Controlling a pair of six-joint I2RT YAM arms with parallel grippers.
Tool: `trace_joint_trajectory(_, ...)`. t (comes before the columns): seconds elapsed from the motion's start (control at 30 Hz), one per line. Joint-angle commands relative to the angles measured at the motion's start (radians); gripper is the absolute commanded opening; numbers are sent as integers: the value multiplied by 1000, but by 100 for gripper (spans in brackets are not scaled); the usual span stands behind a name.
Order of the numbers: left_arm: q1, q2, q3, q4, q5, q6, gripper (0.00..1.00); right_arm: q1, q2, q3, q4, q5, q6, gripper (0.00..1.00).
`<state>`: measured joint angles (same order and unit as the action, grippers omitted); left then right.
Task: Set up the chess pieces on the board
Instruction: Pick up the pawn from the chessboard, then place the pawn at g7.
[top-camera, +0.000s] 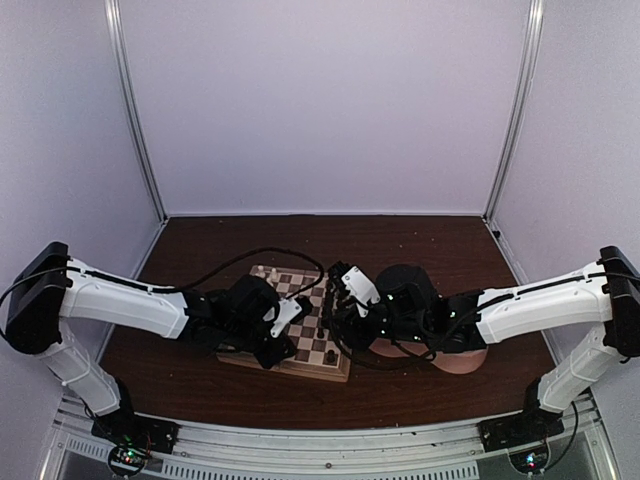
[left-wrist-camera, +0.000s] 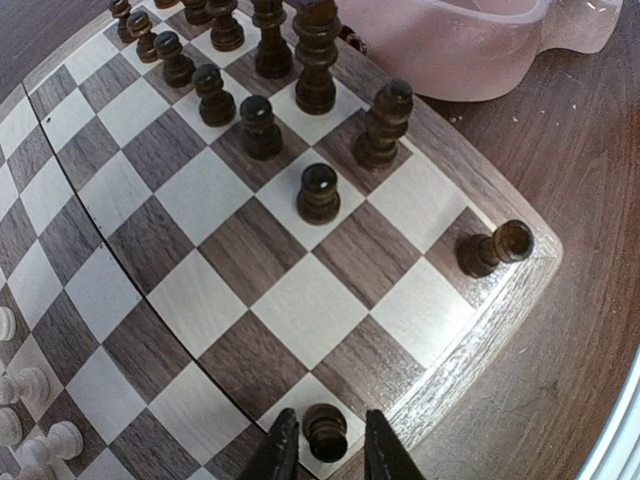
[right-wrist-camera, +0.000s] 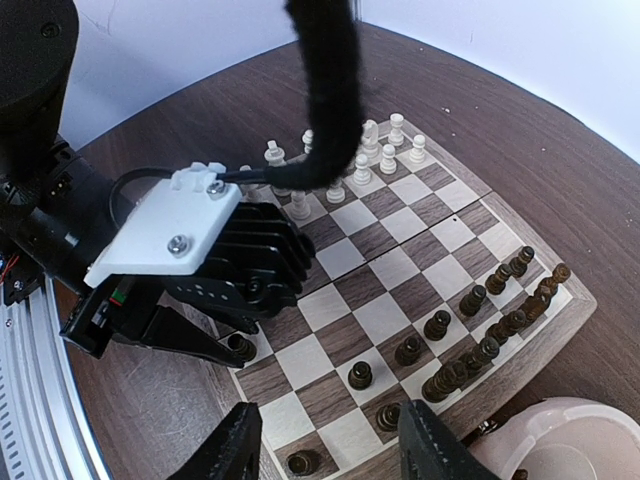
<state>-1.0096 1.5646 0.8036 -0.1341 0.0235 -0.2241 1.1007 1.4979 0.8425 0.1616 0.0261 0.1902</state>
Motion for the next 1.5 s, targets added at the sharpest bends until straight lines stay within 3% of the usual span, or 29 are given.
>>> trace_joint_trajectory(0.0, 4, 13, 31, -2, -9, -12, 22, -7, 8, 13, 0, -10, 9, 49)
trace_joint_trajectory(0.2, 3, 9, 30, -2, -8, -13, 8, -7, 9, 14, 0, -12, 11, 49)
trace_joint_trajectory(0.7, 3, 14, 94, 68, 18, -46, 9, -18, -41, -25, 13, 57, 23, 48)
trace_joint_trajectory(0.93, 3, 44, 119, 124, -46, -53, 10, -23, -70, -48, 15, 86, 35, 48)
trace_joint_trajectory(1.3, 1, 89, 77, 262, 27, -65, 10, -28, -96, -68, 19, 109, 46, 48)
trace_joint_trajectory(1.47, -3, 107, 95, 240, 39, -64, 12, -29, -94, -65, 18, 108, 46, 48)
